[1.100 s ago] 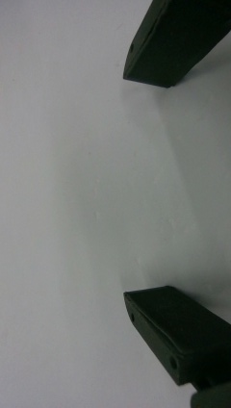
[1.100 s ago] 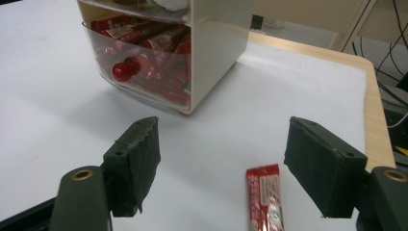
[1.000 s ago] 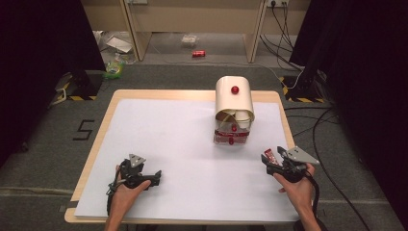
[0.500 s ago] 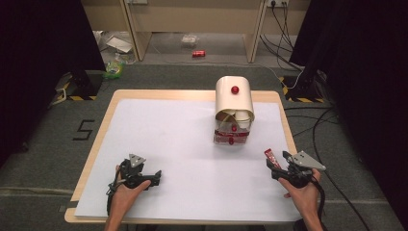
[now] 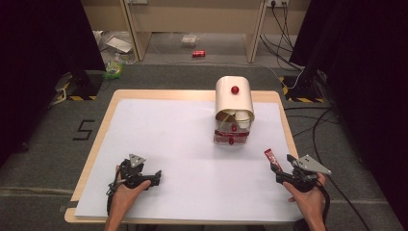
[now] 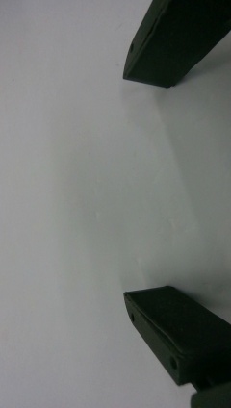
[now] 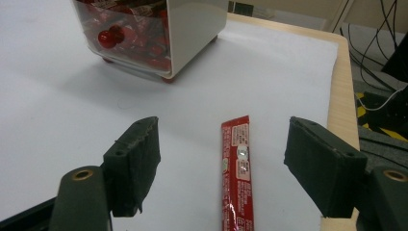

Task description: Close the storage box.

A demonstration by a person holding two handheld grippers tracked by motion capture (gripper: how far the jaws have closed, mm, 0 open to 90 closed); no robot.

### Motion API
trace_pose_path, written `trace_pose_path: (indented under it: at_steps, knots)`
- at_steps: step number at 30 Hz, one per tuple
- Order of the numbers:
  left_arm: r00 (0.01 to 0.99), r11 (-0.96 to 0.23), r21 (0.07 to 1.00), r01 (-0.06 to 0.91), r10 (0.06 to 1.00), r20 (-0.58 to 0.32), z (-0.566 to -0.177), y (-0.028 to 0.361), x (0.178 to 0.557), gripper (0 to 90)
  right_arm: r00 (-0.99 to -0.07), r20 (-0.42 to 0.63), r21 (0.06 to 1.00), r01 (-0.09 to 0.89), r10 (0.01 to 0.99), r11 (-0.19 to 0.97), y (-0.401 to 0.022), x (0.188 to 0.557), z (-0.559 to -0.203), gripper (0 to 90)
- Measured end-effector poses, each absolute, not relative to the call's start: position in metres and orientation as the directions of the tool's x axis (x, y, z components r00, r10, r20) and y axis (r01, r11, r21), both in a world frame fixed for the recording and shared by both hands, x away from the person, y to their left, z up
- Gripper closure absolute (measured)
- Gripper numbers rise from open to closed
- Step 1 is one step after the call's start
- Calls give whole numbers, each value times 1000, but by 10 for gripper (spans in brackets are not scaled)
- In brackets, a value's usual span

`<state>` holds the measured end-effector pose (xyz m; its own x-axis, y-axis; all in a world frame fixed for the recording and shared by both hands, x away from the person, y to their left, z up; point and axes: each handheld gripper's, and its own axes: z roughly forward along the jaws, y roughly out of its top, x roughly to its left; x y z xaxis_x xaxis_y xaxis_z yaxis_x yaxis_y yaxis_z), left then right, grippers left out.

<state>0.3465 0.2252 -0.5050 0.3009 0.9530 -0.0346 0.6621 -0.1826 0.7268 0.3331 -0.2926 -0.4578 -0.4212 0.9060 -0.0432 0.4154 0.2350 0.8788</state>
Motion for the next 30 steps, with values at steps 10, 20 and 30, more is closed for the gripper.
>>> trace_pose_path:
  at_steps: [10, 20, 30]
  knots:
    - [301, -184, 726, 662, 953, -34, -505, 225, 347, 0, -423, -32, 873, 429, 905, 232, -296, 328, -460, 287]
    - [301, -184, 726, 662, 953, -34, -505, 225, 347, 0, -430, -37, 870, 430, 902, 241, -297, 321, -461, 286]
    - [301, -184, 726, 663, 953, -33, -505, 225, 347, 0, -436, -37, 866, 435, 899, 247, -297, 317, -463, 270]
